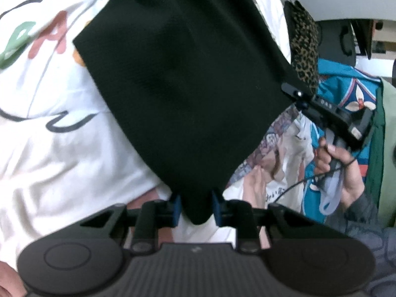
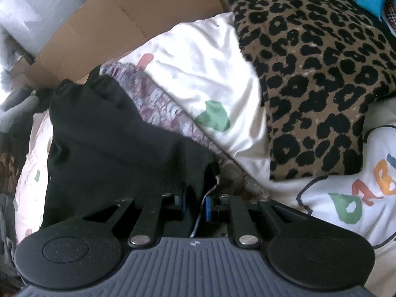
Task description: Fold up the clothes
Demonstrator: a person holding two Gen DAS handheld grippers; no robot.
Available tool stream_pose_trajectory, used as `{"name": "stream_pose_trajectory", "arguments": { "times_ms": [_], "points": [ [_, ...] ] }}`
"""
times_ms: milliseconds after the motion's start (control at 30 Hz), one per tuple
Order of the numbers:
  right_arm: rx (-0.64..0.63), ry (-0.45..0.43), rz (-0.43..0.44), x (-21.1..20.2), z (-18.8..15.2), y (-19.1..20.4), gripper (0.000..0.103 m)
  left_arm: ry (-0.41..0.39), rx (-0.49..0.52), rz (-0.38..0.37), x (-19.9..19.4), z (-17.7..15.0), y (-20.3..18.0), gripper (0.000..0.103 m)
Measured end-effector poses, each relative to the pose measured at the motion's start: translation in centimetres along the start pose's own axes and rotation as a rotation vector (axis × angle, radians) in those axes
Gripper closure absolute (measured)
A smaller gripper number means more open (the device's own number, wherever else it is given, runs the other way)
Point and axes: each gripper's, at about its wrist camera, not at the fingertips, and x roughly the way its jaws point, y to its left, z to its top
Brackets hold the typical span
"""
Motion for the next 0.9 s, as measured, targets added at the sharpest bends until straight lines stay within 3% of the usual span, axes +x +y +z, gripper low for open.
{"name": "stream_pose_trajectory", "arguments": {
  "times_ms": [33, 67, 100, 167, 467, 900],
  "points": [
    [0.009, -0.008, 0.002, -0.1, 0.2, -0.2, 0.089, 0.009, 0.000, -0.002, 0.2, 0.0, -0.1, 0.086],
    [0.015, -0.015, 0.005, -0.1, 0.3, -0.3, 0.097, 0.018, 0.000, -0.001, 0.3, 0.0, -0.1, 0.095],
    [0.009, -0.014, 0.004, -0.2, 0.4, -0.3, 0.102, 0.021, -0.004, 0.000, 0.4, -0.1, -0.1, 0.096],
    [-0.016, -0.014, 0.000, -0.6, 0.4, 0.0, 0.102, 0.022, -0.018, -0.006, 0.1, -0.2, 0.1, 0.099],
    [-0.008, -0.029, -0.037, -3.0, -0.8, -0.8, 0.102, 0.048, 0.039, -0.006, -0.5, -0.8, -1.1, 0.101],
    [0.088, 0.018, -0.087, -2.0, -1.3, -3.2, 0.102, 0.058, 0.048, 0.041, 0.4, -0.2, -0.5, 0.102]
  ]
}}
